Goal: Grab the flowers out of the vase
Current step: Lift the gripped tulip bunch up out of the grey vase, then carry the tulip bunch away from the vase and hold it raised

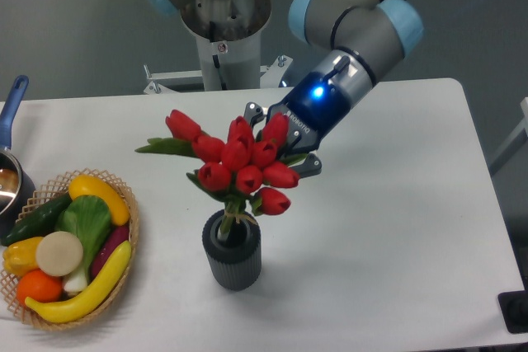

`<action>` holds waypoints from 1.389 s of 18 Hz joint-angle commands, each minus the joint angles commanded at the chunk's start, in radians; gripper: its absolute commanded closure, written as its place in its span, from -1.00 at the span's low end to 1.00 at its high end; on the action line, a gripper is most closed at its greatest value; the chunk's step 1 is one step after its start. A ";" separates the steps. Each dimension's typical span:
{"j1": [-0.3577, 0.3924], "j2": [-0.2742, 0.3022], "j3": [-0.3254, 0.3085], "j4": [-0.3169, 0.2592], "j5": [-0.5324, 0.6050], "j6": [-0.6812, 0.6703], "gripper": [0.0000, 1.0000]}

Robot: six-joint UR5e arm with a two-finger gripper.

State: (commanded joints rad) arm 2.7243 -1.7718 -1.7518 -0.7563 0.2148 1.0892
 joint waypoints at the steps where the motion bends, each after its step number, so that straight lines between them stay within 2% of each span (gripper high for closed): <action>1: 0.008 0.003 0.005 0.000 0.000 -0.003 0.61; 10: 0.018 0.011 0.098 -0.002 -0.002 -0.173 0.61; 13: 0.026 0.014 0.106 -0.002 0.002 -0.183 0.61; 19: 0.098 0.014 0.091 0.000 0.029 -0.169 0.62; 21: 0.117 0.014 0.065 0.003 0.086 -0.161 0.63; 23: 0.120 0.012 0.057 0.002 0.199 -0.143 0.65; 25: 0.126 0.020 0.052 -0.002 0.337 -0.137 0.77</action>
State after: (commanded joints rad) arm 2.8501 -1.7519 -1.6996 -0.7578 0.5516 0.9526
